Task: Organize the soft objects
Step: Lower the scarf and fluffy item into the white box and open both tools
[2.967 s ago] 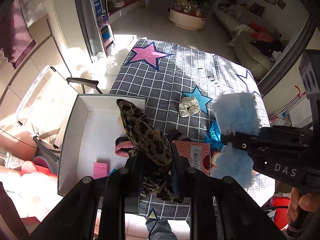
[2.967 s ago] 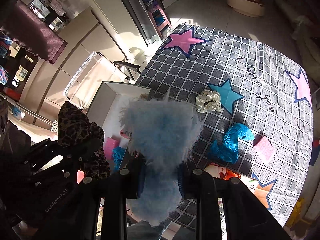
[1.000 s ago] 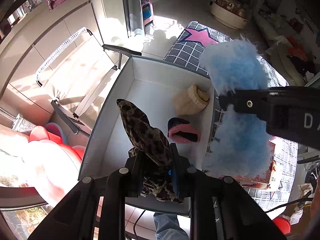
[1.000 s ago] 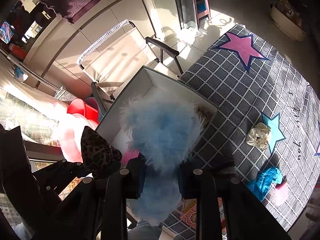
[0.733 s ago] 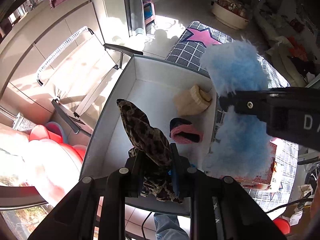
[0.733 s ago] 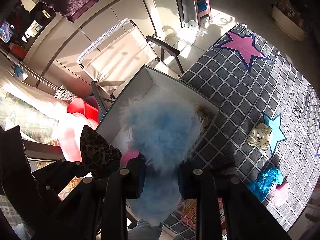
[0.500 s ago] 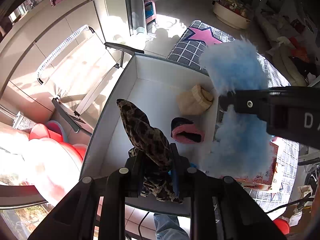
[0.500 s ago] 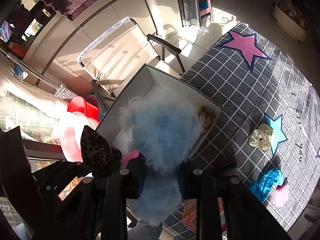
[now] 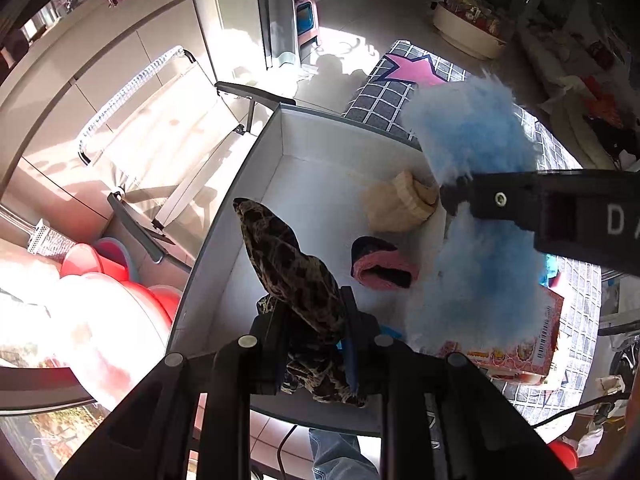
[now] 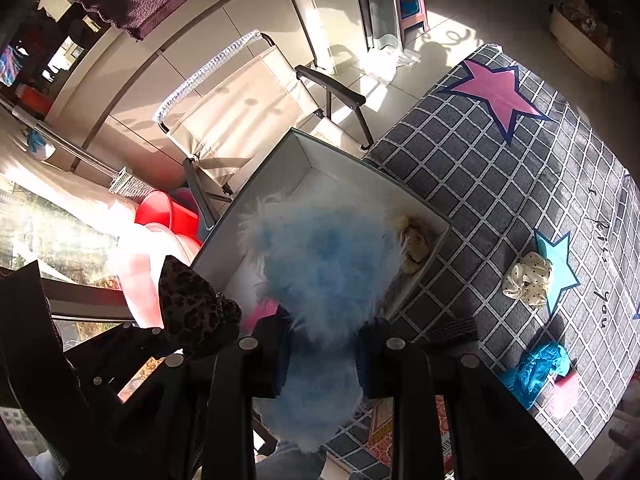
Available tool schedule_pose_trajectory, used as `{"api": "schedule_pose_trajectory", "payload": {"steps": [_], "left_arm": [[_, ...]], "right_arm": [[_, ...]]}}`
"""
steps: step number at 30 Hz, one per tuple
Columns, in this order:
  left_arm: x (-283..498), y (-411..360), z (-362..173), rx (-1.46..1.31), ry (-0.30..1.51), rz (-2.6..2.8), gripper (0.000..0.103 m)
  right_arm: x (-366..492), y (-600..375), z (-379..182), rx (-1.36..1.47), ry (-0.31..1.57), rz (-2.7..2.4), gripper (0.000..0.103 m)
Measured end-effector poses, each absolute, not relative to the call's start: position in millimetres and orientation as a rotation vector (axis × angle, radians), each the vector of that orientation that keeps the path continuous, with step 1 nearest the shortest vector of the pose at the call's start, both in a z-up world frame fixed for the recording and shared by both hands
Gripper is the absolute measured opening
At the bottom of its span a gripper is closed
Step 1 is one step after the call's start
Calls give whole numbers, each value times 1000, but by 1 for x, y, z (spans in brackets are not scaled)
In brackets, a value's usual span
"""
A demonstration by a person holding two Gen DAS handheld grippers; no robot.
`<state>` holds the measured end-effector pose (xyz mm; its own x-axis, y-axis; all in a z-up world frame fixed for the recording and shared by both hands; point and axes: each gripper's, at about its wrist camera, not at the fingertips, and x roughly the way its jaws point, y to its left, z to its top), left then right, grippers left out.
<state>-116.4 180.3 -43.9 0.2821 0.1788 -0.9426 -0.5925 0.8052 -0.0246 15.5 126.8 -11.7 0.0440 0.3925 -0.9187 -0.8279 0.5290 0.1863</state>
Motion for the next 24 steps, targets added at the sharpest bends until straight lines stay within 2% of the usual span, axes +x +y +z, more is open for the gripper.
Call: {"api": "schedule_pose_trajectory", "payload": {"steps": [24], "left_arm": [[-117,186,-60,-414,1233,541,24]], "right_arm": [[17,140,-29,-487,1227,988,28]]}}
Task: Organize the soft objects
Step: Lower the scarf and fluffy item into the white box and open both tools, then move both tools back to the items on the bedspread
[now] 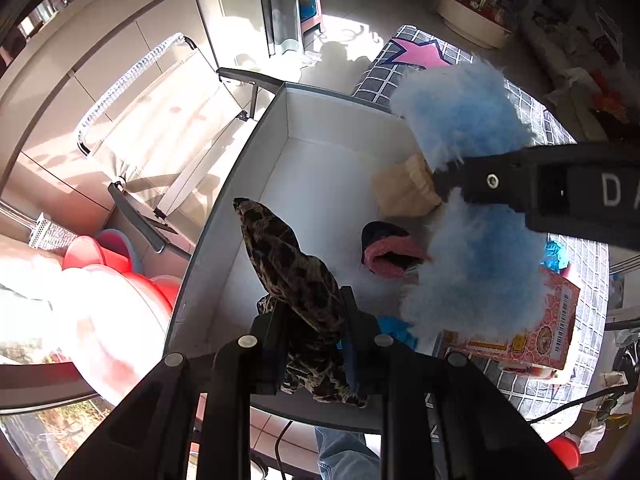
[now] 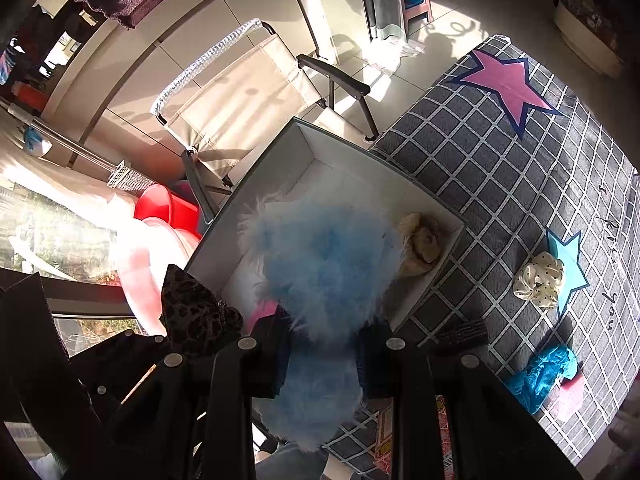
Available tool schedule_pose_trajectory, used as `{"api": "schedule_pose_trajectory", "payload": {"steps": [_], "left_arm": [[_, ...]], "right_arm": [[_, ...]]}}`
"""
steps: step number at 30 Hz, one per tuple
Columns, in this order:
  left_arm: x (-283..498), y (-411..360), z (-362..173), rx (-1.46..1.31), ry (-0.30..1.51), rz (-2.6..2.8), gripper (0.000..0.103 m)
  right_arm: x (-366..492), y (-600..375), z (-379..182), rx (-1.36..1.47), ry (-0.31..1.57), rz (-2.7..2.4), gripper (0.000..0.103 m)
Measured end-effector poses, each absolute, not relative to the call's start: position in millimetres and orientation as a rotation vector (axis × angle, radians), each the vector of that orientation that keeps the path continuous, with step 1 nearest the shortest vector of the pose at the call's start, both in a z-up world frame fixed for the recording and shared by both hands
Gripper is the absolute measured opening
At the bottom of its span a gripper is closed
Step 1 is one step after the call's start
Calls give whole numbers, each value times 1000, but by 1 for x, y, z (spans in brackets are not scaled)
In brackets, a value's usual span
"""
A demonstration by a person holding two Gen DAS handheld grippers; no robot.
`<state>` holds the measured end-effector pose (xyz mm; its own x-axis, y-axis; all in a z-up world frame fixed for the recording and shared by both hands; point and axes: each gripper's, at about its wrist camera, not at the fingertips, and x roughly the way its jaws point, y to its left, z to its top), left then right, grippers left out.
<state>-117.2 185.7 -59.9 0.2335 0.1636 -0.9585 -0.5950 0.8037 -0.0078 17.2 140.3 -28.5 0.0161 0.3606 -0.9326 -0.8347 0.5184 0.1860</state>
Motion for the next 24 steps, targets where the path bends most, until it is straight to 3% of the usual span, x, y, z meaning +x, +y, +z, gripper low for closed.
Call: {"api": "schedule_pose_trajectory", "payload": {"steps": [9,12,13,14,15,16,17,18,20,21,24], "left_arm": [[-117,188,-62,-415,1239,533,26],[-116,187,-63,-407,1248,522,43],[-115,186,-64,-398,1256,523,57],[-115,185,-64,-399,1258,523,68],[-116,186,-65,-419,1255,522,73],[-118,189,-66,-449,1257,519,82],[-118,192,-68,-472,1268,521,84],[-118,194,-71,-484,1283,526,85],[-117,197,-77,-502,1306,536,91],[-117,198,-79,-514,1314,535,92],[-118,198,-79,-561,1308,516,92]], "right_arm": [[18,142,-31,-491,1241,995,28],[18,142,-30,-490,1243,999,29],[18,142,-31,-487,1248,1001,31],[18,142,-31,-481,1256,1004,43],[19,142,-31,-482,1255,995,61],[20,141,-31,-486,1251,980,70],[21,140,-32,-490,1252,968,85],[24,138,-33,-488,1256,957,92],[29,132,-34,-473,1263,943,96],[32,129,-33,-461,1265,936,103],[41,119,-28,-425,1260,916,102]]}}
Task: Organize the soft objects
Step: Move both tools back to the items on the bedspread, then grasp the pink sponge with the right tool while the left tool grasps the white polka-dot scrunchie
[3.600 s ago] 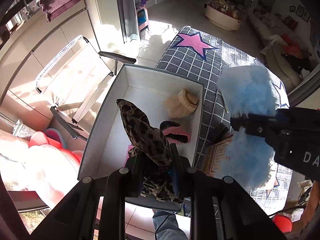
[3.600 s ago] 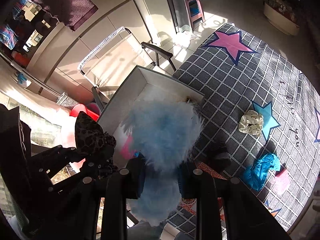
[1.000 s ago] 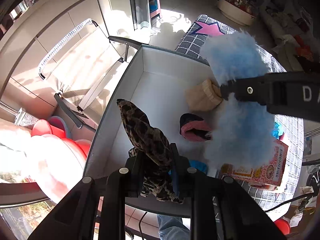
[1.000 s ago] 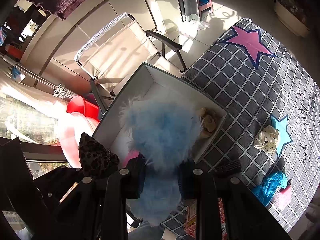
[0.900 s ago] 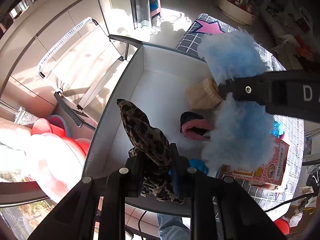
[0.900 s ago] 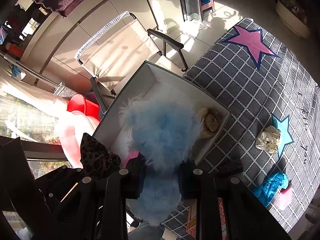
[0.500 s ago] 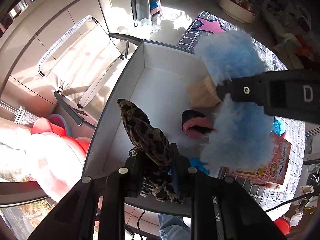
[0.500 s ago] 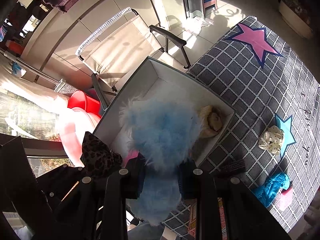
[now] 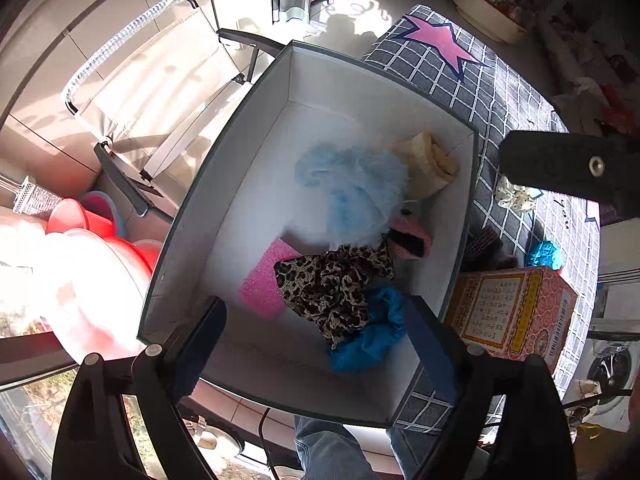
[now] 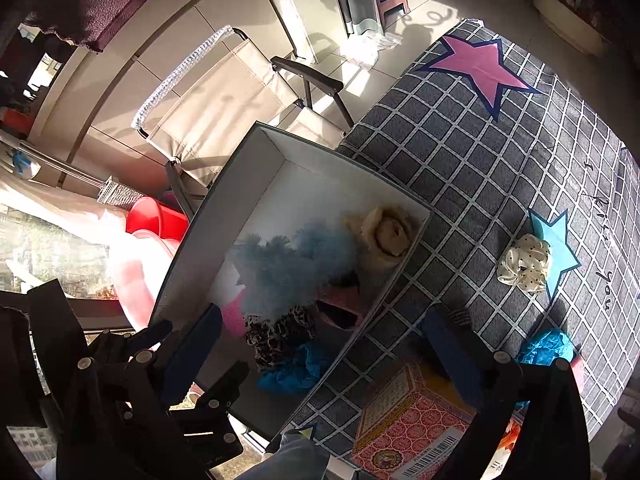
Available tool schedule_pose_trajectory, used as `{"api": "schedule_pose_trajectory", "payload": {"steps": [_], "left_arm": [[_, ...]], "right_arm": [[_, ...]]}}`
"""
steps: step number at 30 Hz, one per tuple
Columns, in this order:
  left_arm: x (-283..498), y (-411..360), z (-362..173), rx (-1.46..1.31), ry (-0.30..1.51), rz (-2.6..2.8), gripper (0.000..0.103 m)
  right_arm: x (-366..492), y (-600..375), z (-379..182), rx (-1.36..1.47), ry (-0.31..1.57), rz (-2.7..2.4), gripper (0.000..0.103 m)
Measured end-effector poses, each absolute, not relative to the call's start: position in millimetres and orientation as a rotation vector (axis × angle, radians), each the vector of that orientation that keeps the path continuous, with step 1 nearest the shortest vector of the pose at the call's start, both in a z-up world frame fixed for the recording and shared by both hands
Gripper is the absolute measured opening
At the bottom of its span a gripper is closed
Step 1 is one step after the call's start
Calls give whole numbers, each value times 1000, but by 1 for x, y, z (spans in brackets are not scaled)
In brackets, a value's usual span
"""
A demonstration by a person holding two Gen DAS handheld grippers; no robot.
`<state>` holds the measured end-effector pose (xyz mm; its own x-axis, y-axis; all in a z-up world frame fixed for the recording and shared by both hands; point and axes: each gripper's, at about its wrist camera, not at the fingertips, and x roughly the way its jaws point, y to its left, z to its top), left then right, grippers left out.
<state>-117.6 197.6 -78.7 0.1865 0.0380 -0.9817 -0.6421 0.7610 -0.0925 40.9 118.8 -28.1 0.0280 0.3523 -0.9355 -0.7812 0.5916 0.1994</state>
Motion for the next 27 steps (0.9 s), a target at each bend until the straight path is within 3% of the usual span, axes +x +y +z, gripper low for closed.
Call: {"api": "schedule_pose_trajectory", "payload": {"steps": [12,19,27], "left_arm": [[-87,169,-46,-584,1265,398,93],[-50,141,-28,-584,1308,316,93],[51,78,-22,-465,1385,216,93]], "right_arm": [[121,2,-19,-203,1275,711,102],[178,-112,-65,-78,1357,451,102],[209,-223,-131,89,1455,201,102]]}}
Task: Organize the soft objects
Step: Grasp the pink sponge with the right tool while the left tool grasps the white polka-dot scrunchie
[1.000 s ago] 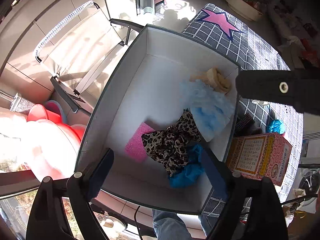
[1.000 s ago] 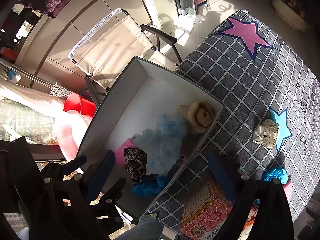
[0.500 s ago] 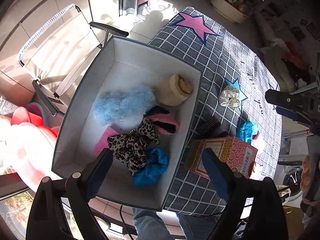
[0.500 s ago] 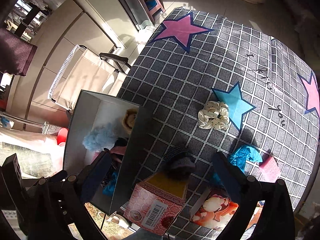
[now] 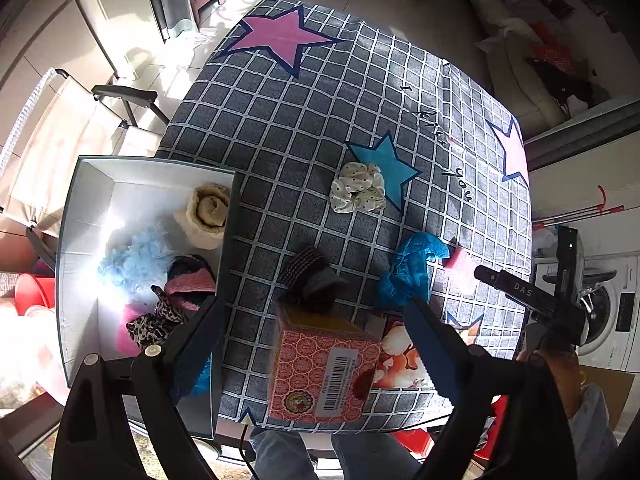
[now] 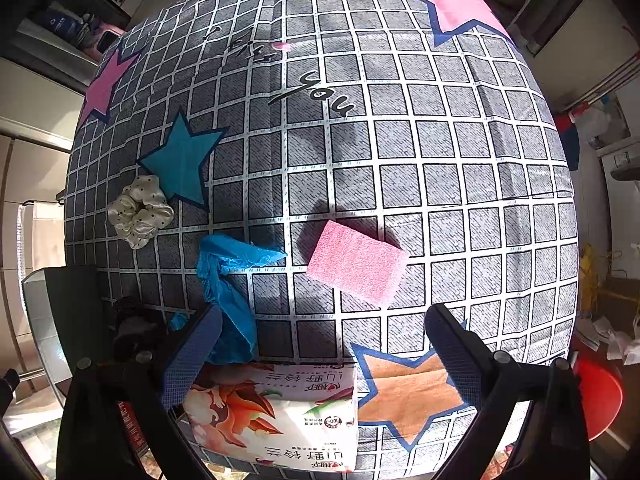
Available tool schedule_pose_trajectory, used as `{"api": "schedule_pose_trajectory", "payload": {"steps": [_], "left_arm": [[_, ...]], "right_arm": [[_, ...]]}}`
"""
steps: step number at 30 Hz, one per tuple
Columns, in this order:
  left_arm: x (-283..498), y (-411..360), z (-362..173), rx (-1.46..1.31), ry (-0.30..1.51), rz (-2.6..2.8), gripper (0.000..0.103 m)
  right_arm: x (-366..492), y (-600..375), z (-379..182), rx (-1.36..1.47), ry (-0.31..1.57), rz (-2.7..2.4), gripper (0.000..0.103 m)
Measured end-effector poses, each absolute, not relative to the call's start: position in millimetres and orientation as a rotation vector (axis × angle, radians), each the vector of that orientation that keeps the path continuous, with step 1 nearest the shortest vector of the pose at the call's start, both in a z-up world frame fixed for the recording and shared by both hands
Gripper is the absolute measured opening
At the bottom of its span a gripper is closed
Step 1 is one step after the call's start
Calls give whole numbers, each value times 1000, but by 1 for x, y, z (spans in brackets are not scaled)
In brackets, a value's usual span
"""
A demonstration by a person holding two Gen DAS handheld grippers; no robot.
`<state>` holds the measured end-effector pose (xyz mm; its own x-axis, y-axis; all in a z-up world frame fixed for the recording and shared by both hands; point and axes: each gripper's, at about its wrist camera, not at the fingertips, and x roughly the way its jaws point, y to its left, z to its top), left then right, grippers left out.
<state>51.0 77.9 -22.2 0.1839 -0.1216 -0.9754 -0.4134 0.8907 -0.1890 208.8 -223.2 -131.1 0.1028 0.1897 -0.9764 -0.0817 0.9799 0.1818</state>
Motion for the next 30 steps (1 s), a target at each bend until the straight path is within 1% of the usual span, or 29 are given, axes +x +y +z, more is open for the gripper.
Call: {"api": "schedule_pose_trajectory", "payload": {"steps": [3,6,13,18,25,28,30], "left_arm": [[95,56,-41,-444,1417,228,93],[131,42,-73,-470,1466,252,93],[185,42,-155,-521,1557,406,93],[199,49,-192,-529,1566,483,93],[201,45,-226,-540,1587,507,93],[198,45,-230,-553,1574,517,97],[197,44,-232,-534,1584,520,102]], "right_arm": [[215,-248,-152,207,1477,135,102],[221,-256,-168,273,1486,106,102],[239,-266,-197,339,1504,51,102],[246,-274,-212,373,1531,15,103],[253,-264,-215,236,1546,-22,103],[250,-249,-216,185,1565,-52,103],[247,-233,-216,175,1567,-54,103]]}}
